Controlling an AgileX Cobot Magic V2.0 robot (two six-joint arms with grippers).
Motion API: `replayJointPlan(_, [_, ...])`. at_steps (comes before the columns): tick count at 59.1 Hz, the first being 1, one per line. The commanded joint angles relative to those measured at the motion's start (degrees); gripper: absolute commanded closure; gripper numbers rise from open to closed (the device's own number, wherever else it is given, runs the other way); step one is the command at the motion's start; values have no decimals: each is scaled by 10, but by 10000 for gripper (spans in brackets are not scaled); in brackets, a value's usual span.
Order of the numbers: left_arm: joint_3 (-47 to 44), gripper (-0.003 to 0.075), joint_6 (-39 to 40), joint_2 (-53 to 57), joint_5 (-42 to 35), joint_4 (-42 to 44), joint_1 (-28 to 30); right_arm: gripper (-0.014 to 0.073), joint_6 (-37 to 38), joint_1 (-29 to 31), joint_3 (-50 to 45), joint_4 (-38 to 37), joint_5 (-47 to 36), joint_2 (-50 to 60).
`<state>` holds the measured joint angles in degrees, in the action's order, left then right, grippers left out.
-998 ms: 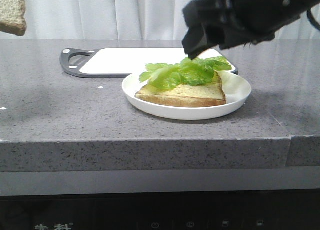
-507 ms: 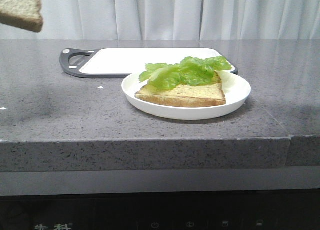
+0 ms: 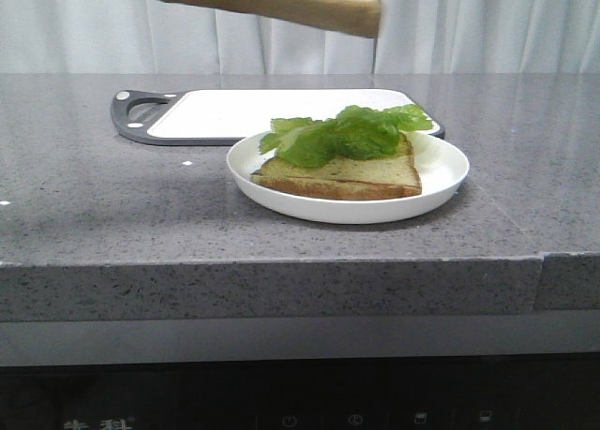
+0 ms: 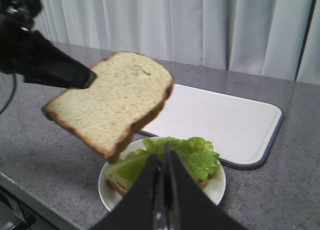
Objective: Left arm grabs bread, right arm adds lettuce
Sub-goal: 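Lower the held bread slice onto the lettuce with the left gripper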
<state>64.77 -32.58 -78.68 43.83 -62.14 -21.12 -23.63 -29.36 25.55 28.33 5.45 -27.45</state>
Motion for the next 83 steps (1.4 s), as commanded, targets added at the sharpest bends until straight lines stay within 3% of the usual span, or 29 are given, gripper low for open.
replayJointPlan(1, [58, 741, -39, -49, 43, -82, -5, 654, -7, 1, 12, -6, -24, 16])
replayJointPlan(14, [152, 741, -39, -187, 120, -84, -5, 654, -7, 1, 12, -6, -17, 19])
replayJointPlan(31, [161, 732, -38, -237, 121, -82, -5, 654, -7, 1, 12, -6, -17, 19])
replayJointPlan(36, [161, 672, -38, -237, 121, -81, -5, 654, -7, 1, 12, -6, -17, 19])
replayJointPlan(47, [161, 437, -38, -234, 128, -79, 3, 654, -7, 1, 12, -6, -17, 19])
replayJointPlan(54, [161, 377, -39, -217, 144, -75, 17, 654, -7, 1, 12, -6, -22, 19])
replayJointPlan(62, [161, 423, -40, -181, 166, -47, 36, 654, -7, 1, 13, -6, -50, 19])
replayJointPlan(65, [158, 484, -40, -166, 167, -36, 37, 654, -7, 1, 13, -6, -58, 19])
replayJointPlan(73, [156, 734, -40, -117, 137, 10, 37, 654, -7, 1, 13, -6, -64, 19])
replayJointPlan(78, [153, 741, -39, -83, 106, 59, 37, 654, -7, 21, 13, -6, -74, 18])
replayJointPlan(83, [123, 741, -38, -29, 41, 99, 37, 654, -7, 77, 13, -6, -65, 18])
